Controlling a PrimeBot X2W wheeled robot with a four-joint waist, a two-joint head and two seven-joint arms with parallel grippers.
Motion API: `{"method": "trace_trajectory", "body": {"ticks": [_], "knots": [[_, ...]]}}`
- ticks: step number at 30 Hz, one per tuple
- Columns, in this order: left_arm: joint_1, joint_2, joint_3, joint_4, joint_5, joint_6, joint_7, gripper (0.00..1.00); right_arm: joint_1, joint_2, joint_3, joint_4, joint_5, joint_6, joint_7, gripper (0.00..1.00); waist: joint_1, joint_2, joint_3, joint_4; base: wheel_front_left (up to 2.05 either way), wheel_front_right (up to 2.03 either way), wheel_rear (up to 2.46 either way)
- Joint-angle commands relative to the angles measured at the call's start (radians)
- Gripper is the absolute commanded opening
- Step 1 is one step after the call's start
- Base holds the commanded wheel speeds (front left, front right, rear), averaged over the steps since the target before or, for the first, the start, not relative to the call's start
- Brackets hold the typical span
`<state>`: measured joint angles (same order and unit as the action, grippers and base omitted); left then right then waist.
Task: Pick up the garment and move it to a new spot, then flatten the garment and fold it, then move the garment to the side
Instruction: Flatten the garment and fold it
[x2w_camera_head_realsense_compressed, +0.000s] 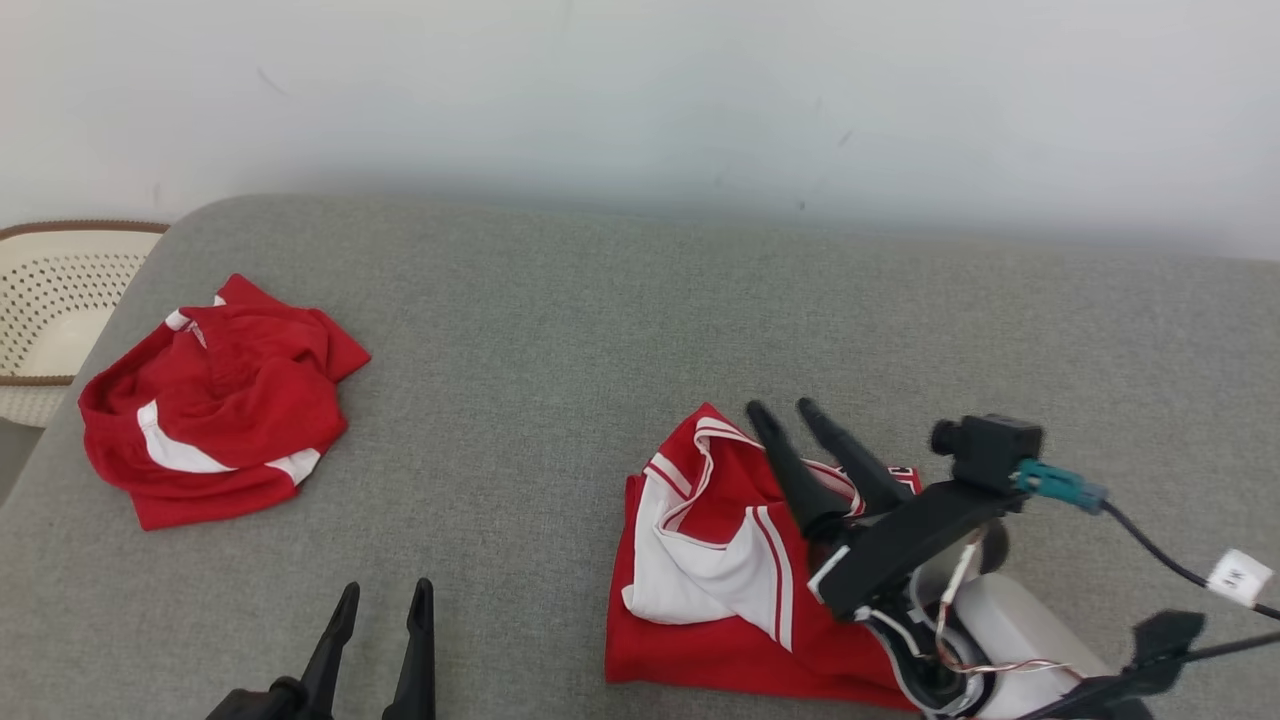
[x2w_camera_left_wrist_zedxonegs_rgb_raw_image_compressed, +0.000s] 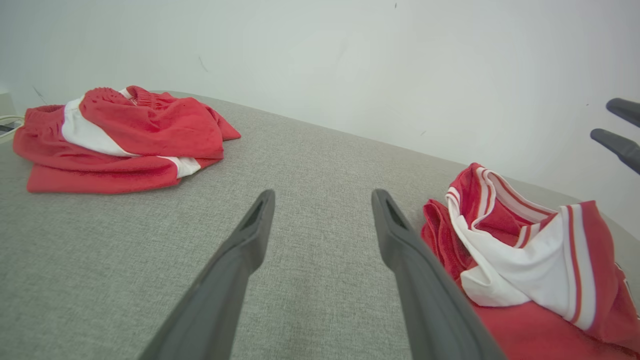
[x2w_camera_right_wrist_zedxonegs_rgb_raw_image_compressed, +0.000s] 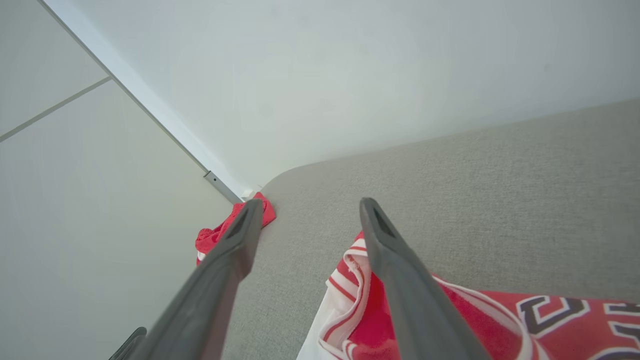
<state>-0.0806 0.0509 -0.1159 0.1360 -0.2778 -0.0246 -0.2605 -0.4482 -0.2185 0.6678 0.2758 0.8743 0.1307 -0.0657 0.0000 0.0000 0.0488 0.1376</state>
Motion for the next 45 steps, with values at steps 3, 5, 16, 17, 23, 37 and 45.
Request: {"method": "trace_trajectory", "body": {"ticks": [3,5,16,17,23,37,45], "knots": [[0.028,0.001,0.009,-0.008,0.005,0.005,-0.004,1.00,0.016,-0.040,-0.036,-0.023,-0.016,0.000,-0.028,1.00,0.0000,0.0000,-0.013,-0.014,0.00,0.00,0.00],[0.030,0.001,0.011,-0.013,0.006,0.006,-0.004,1.00,0.034,-0.056,-0.069,-0.028,-0.025,0.000,-0.037,1.00,0.0000,0.0000,-0.018,-0.018,0.00,0.00,0.00],[0.061,0.000,0.019,-0.025,0.007,0.008,-0.004,1.00,0.173,-0.099,-0.199,-0.044,-0.098,0.000,-0.003,1.00,0.0000,0.0000,-0.034,-0.033,0.00,0.00,0.00],[0.062,0.000,0.019,-0.027,0.007,0.008,-0.004,1.00,0.187,-0.098,-0.197,-0.056,-0.101,0.000,0.005,1.00,0.0000,0.0000,-0.033,-0.034,0.00,0.00,0.00],[0.061,0.000,0.023,-0.028,0.006,0.006,-0.004,1.00,0.243,-0.094,-0.159,-0.126,-0.094,0.000,0.056,1.00,0.0000,0.0000,-0.029,-0.040,0.00,0.00,0.00],[0.036,0.000,0.014,-0.019,0.004,0.003,-0.004,1.00,0.160,-0.070,-0.037,-0.051,-0.148,0.000,0.082,1.00,0.0000,0.0000,-0.012,-0.007,0.00,0.00,0.00],[0.031,0.000,0.016,-0.019,0.000,0.006,-0.004,1.00,0.106,-0.040,0.005,0.044,-0.159,0.000,0.044,0.00,0.0000,0.0000,-0.001,0.016,0.00,0.00,0.00]]}}
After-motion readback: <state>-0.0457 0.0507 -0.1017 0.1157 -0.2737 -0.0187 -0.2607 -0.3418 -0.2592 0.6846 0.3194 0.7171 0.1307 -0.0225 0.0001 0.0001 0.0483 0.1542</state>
